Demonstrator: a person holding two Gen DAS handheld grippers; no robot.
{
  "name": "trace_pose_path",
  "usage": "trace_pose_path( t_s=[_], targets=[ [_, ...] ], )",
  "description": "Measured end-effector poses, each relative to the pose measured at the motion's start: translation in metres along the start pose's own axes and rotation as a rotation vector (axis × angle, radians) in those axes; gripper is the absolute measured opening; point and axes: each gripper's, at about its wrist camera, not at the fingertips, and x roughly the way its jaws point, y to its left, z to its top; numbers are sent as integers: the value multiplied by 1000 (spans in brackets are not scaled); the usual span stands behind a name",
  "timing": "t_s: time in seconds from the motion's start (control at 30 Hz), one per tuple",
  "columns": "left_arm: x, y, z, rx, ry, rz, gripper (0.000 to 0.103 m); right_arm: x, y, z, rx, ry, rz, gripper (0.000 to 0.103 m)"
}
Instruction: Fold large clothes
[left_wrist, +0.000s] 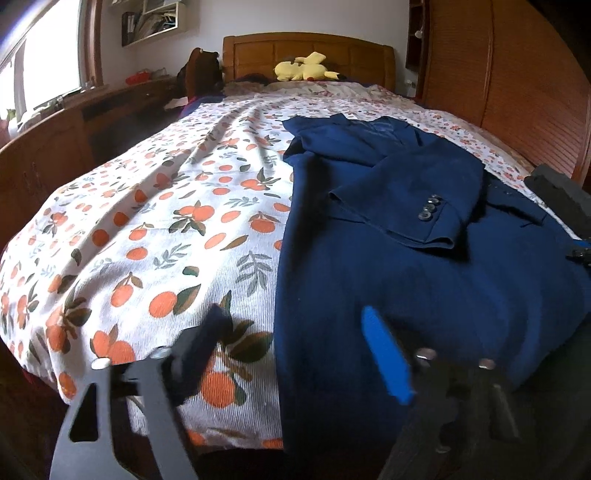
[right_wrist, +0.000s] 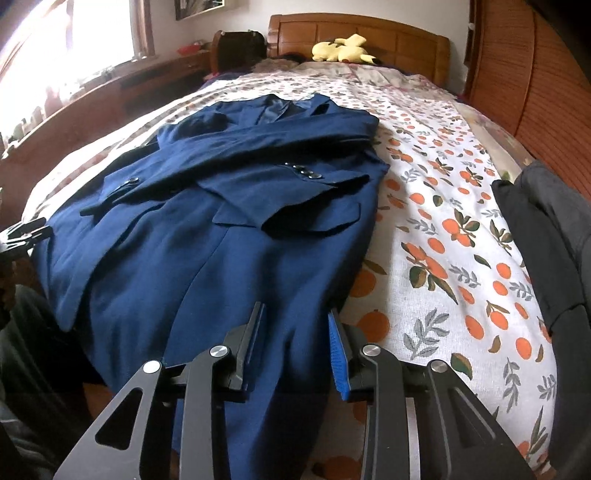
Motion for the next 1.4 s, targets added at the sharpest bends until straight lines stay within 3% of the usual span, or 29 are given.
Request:
trace_pose_path(
  t_s=[0.07, 0.3, 0.37, 0.63, 0.8, 1.0, 1.03, 1.07, 1.1, 1.23, 1.4],
  targets=[
    [-3, 0, -1, -9, 2, -18, 58, 0, -1, -2, 11, 3, 2, 31],
    [-9, -1, -9, -14, -1, -31, 43, 4, -9, -12, 37, 25, -8, 32],
    [-12, -1, -10, -24, -9, -41, 24, 3, -13, -15, 53, 27, 5, 32],
    [-9, 2, -13, -45, -1, -57, 24, 1, -15, -21, 60, 21, 11, 33],
    [-6, 3, -13, -37, 4, -61, 24, -3, -10, -21, 47, 9, 25, 19],
    [0, 2, -7, -45, 21, -63, 26, 0, -14, -23, 80, 3, 52, 19],
    [0, -1, -4, -36, 27, -60, 22, 0, -14, -23, 84, 0, 57, 17],
    [-1, -2, -2, -37, 31, -73, 7, -1, -15, -22, 88, -4, 66, 9],
    [-2, -2, 2, -45, 36, -100, 4, -2, -14, -20, 90, -10, 80, 5],
    [-22, -9, 18, -36, -14, -139, 3, -20, -11, -4, 95, -80, 123, 4],
    [-74, -24, 59, -17, -144, -164, 3, -62, -2, 34, 80, -215, 131, 3]
  ],
)
